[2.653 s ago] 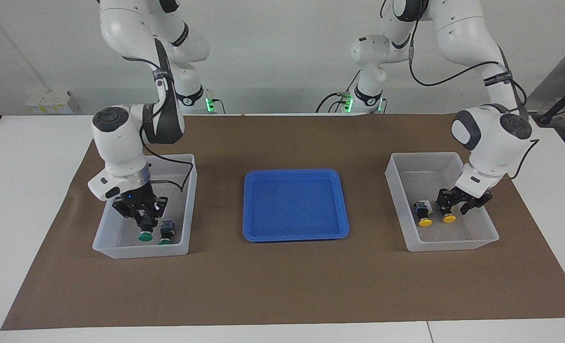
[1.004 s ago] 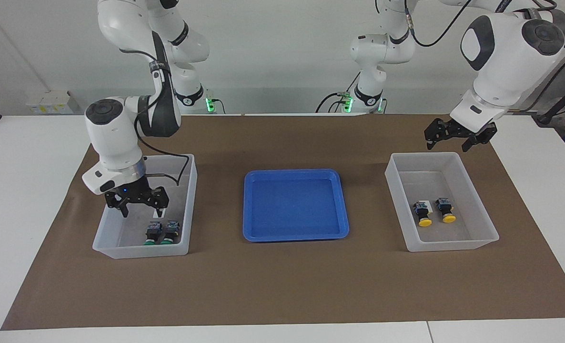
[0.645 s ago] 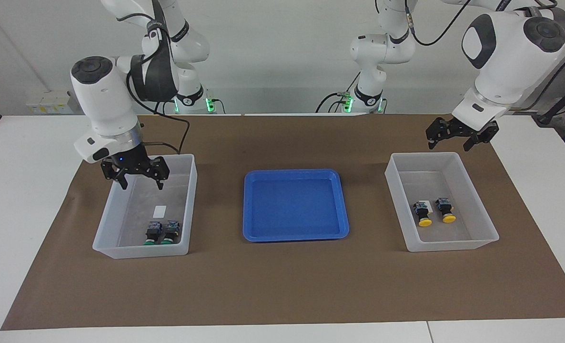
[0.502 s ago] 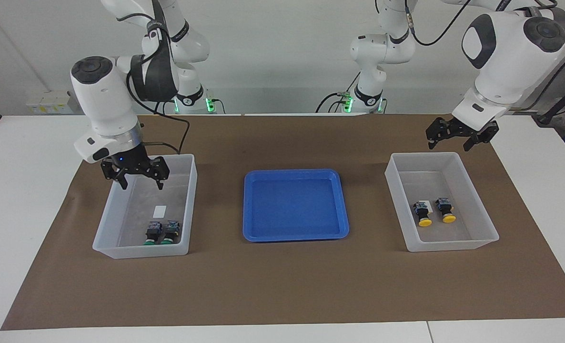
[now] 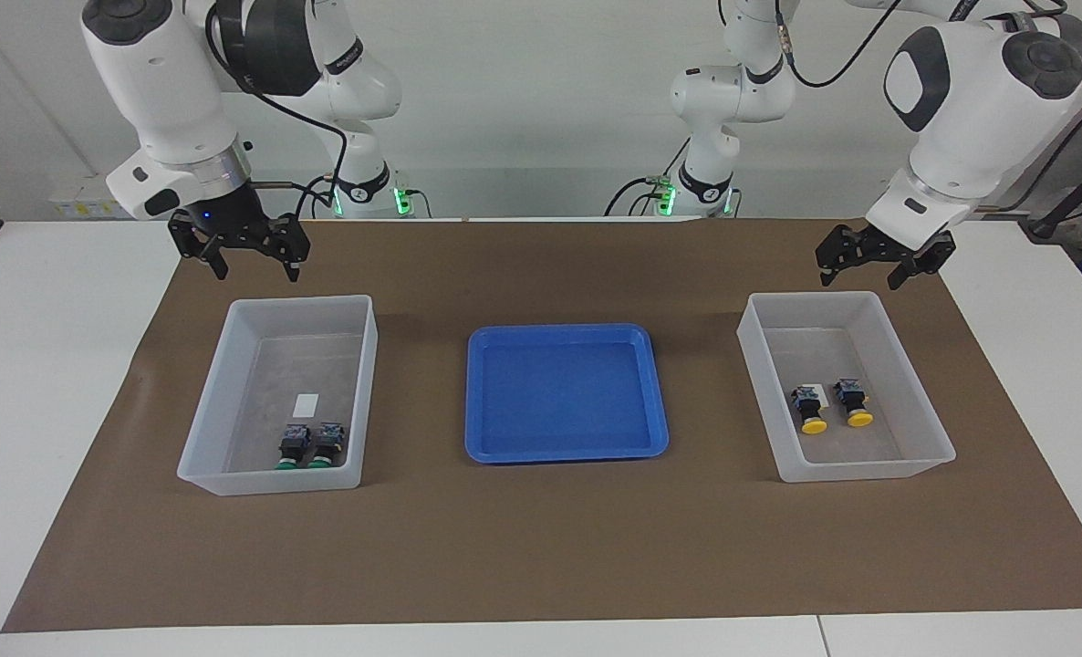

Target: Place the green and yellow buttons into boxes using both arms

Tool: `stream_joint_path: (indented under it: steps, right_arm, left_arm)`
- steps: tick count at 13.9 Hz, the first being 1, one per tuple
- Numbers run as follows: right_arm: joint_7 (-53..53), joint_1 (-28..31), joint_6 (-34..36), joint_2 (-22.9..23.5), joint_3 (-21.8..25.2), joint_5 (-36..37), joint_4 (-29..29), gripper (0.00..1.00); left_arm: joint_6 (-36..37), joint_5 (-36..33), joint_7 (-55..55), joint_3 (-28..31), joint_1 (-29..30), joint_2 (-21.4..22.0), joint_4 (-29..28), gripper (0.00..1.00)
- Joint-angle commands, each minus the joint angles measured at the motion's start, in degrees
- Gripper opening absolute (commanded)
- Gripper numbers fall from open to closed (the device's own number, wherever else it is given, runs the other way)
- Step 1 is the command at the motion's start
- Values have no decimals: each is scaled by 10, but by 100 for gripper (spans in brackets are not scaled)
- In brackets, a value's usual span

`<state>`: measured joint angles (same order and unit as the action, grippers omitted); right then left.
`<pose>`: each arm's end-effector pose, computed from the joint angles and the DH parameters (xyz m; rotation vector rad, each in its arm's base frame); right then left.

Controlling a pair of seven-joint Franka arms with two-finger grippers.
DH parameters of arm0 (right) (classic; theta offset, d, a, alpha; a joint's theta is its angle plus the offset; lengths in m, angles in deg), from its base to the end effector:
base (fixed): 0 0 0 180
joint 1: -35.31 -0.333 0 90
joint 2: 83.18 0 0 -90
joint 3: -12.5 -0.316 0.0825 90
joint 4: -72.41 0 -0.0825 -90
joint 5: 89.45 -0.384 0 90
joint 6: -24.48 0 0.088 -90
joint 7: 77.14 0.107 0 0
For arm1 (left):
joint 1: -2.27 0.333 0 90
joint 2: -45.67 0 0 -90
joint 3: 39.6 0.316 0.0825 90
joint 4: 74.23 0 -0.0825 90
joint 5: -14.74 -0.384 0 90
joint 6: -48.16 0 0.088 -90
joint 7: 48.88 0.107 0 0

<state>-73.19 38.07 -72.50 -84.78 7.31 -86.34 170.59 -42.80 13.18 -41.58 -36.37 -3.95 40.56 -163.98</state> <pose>0.5531 0.0189 0.5828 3.0854 -0.0311 0.0154 0.5797 -0.0288 0.5775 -3.0974 0.2811 0.1075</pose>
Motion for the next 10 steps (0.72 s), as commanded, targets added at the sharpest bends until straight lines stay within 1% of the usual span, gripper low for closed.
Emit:
stream_joint_path:
  steps: [1,10]
  right_arm:
    - [-22,12,-4,-9,-3,-16,12,100]
    - [-8,5,-13,-9,-3,-18,15,100]
  left_arm:
    - [-14,-4,4,0,-1,18,-22,100]
    - [-13,-4,2,0,-1,19,-22,100]
